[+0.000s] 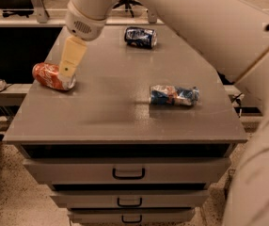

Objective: Place coke can upright

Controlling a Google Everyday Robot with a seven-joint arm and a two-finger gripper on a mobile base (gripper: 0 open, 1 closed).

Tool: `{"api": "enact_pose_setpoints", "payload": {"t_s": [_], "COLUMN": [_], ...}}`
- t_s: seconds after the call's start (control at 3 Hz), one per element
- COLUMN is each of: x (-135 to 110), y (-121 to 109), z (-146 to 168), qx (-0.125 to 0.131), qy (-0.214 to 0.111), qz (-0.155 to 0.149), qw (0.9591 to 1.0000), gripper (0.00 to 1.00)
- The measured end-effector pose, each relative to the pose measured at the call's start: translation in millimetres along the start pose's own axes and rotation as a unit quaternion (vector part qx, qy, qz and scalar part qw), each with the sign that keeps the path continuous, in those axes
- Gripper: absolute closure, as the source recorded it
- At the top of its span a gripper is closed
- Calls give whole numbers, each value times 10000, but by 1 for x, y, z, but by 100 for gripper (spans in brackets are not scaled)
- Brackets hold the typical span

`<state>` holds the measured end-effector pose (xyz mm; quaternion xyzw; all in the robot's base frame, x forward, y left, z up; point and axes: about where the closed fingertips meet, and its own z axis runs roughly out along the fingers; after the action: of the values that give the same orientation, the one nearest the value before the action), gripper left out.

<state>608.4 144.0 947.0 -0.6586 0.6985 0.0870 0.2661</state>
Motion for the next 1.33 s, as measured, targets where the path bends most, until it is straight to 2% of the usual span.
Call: {"api": "enact_pose_setpoints", "payload": {"t_s": [0.33, 0.67, 1.33], "x": [-30, -45, -43], "y": [-5, -9, -15], "z": [34, 66, 118], "qx": [-53, -7, 21], "qy": [75, 303, 901], "qz": [-15, 32, 244], "qw": [10000, 9995, 9956], "gripper": [0, 0, 0]}}
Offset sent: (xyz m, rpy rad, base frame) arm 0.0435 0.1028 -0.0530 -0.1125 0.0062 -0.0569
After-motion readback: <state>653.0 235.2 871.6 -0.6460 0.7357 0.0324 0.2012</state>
